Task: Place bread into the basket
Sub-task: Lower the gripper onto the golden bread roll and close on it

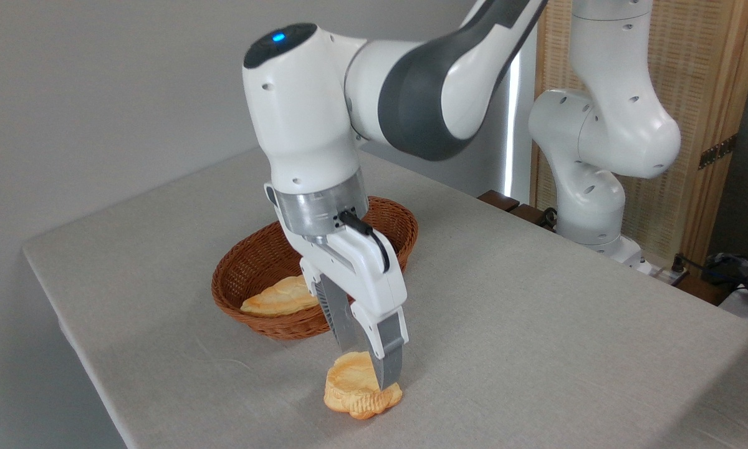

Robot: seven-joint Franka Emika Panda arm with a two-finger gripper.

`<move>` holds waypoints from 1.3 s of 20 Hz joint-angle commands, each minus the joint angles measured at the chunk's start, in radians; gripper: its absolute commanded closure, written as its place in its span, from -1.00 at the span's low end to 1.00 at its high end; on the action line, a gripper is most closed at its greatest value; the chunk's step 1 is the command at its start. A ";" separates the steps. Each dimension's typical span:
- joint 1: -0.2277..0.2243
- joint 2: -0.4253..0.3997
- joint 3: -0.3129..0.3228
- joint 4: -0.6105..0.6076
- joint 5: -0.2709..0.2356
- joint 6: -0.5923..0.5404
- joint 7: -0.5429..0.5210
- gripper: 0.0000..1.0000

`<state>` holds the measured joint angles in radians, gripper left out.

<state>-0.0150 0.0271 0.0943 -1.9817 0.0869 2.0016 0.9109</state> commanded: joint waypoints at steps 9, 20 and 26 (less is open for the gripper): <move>-0.005 0.045 -0.002 -0.034 0.011 0.121 0.014 -1.00; -0.003 0.063 -0.005 -0.034 0.005 0.126 0.017 0.17; -0.003 0.060 -0.007 -0.031 0.001 0.126 0.016 0.14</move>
<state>-0.0203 0.0862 0.0838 -2.0073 0.0866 2.1024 0.9118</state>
